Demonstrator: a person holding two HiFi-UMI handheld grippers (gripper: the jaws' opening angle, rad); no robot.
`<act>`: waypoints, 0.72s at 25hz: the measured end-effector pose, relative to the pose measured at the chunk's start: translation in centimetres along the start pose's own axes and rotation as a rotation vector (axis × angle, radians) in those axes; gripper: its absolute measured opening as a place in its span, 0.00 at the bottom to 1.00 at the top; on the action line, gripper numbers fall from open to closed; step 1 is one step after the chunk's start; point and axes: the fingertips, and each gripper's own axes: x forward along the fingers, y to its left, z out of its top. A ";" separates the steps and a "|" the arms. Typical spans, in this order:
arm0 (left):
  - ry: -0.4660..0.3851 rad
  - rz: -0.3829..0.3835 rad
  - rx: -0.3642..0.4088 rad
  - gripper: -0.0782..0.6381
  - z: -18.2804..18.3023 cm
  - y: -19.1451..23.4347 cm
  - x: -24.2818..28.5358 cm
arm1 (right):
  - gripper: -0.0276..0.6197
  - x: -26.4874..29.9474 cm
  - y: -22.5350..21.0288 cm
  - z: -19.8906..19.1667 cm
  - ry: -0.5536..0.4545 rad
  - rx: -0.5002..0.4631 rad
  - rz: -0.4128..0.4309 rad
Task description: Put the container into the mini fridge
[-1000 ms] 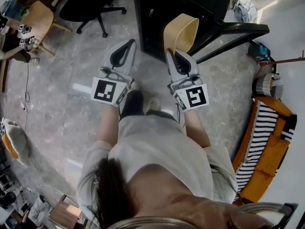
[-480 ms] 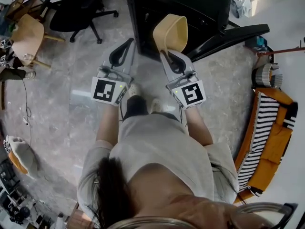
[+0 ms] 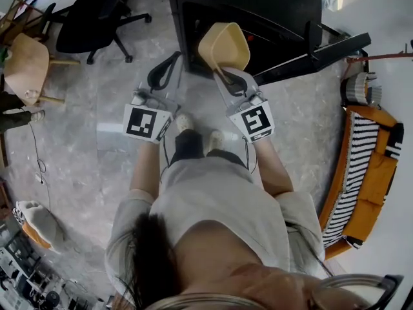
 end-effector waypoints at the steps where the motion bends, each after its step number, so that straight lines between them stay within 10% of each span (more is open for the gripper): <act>1: 0.005 -0.006 -0.001 0.11 -0.4 0.4 0.2 | 0.06 0.6 -0.1 -0.5 0.014 -0.007 0.006; 18: 0.044 -0.080 -0.052 0.11 -5.6 3.9 3.2 | 0.06 7.5 -1.1 -11.3 0.318 -0.081 0.097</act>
